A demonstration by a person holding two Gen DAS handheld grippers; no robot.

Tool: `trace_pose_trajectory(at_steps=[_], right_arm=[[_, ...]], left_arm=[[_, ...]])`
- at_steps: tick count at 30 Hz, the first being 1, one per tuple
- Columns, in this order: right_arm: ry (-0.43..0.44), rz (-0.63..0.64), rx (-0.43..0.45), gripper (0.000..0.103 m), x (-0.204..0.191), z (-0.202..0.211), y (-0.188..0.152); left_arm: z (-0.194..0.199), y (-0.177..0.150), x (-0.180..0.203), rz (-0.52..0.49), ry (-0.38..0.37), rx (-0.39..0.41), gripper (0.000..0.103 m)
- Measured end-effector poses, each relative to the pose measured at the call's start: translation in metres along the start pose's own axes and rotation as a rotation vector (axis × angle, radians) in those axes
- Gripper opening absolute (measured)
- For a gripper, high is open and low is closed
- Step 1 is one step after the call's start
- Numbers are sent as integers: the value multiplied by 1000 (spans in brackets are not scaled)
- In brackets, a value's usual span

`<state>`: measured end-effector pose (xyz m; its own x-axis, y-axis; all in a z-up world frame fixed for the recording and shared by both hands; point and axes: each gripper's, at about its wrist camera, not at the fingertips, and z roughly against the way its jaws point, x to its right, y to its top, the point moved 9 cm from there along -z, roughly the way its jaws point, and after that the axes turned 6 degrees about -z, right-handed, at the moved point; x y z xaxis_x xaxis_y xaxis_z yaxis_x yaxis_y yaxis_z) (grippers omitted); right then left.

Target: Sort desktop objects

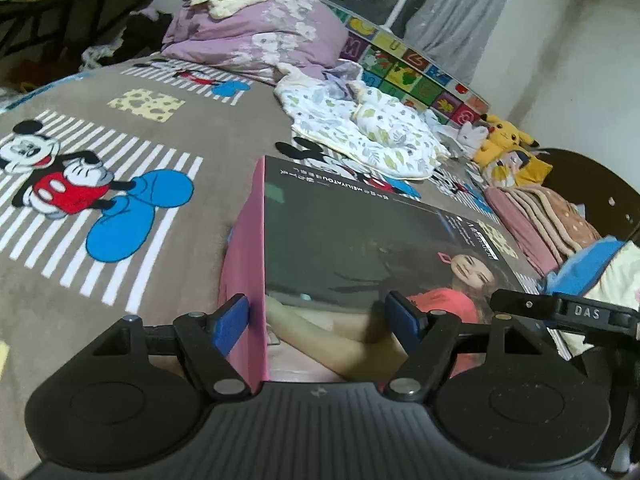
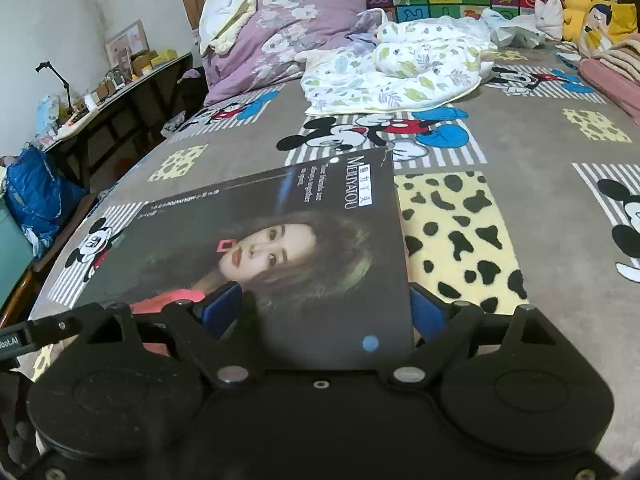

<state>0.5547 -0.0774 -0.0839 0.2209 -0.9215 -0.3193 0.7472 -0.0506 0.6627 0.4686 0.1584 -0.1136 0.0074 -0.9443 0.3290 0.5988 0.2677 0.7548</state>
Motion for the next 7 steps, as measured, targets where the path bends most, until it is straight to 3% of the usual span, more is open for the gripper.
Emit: trace_pose_trajectory(at_steps=[7], right_arm=[[47,-41,-34,88,8,-7,-6]], left_arm=[[3,-10,-7,18,-16,-7,74]])
